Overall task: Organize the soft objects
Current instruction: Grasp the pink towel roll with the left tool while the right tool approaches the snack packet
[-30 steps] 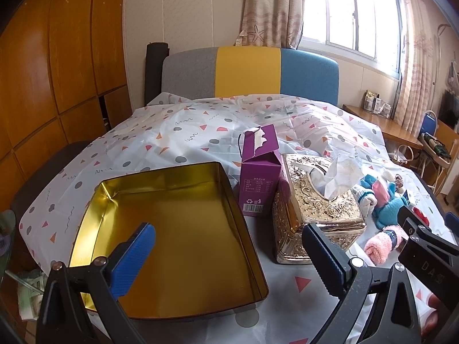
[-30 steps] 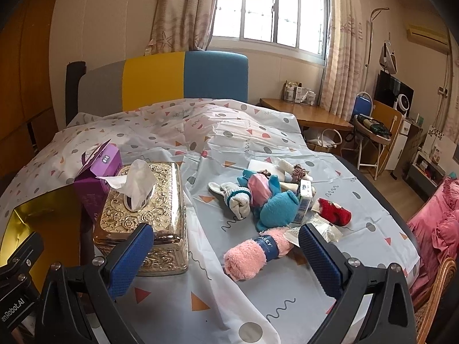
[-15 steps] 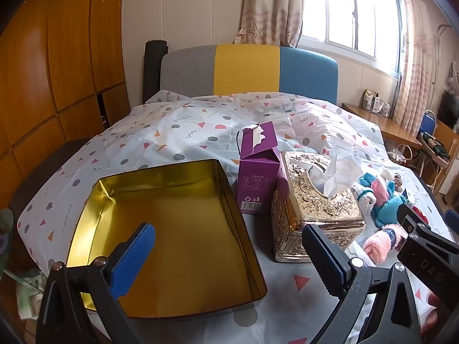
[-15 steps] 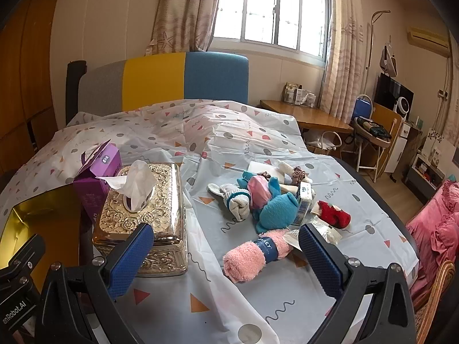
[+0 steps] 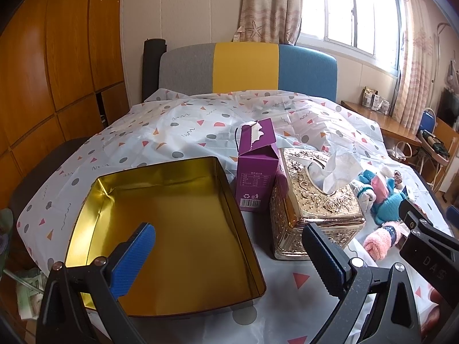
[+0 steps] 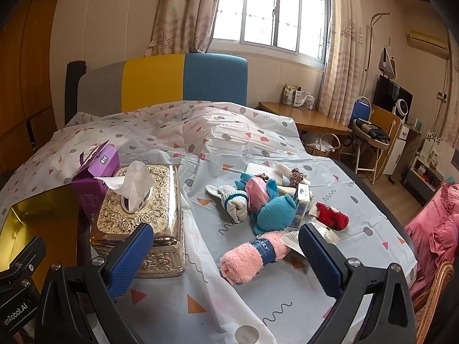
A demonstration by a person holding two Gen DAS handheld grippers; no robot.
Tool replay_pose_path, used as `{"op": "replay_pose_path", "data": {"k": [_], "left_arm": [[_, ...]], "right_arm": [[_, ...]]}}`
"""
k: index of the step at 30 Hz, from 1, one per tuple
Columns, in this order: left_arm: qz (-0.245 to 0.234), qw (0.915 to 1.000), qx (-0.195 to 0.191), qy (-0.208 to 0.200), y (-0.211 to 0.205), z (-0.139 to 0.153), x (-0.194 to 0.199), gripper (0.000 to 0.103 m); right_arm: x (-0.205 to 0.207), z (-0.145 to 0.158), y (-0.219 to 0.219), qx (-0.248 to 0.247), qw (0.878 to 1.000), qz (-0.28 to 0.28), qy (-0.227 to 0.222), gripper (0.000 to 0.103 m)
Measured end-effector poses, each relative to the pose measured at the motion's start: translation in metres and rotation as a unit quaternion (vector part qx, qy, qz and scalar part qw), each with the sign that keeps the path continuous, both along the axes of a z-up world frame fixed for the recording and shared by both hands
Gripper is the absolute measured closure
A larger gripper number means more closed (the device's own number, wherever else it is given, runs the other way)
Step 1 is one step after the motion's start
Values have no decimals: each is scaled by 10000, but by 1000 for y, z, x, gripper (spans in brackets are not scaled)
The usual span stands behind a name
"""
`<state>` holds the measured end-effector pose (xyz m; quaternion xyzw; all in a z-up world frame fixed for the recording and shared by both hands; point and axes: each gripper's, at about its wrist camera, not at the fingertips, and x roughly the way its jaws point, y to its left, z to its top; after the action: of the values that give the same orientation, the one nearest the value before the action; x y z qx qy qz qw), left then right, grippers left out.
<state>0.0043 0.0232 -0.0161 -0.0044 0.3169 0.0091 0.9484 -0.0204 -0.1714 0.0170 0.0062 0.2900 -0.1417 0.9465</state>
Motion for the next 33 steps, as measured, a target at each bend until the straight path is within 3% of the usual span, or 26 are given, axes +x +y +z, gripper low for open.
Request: {"op": "replay_pose_path", "data": {"k": [12, 33], "left_arm": [[-94, 9999, 98, 63, -5, 0, 1, 0], [-443, 9986, 268, 66, -20, 2, -1, 0]], "right_arm": [[6, -10, -20, 156, 9997, -21, 166, 0], [30, -27, -175, 512, 9918, -1052, 517, 0]]}}
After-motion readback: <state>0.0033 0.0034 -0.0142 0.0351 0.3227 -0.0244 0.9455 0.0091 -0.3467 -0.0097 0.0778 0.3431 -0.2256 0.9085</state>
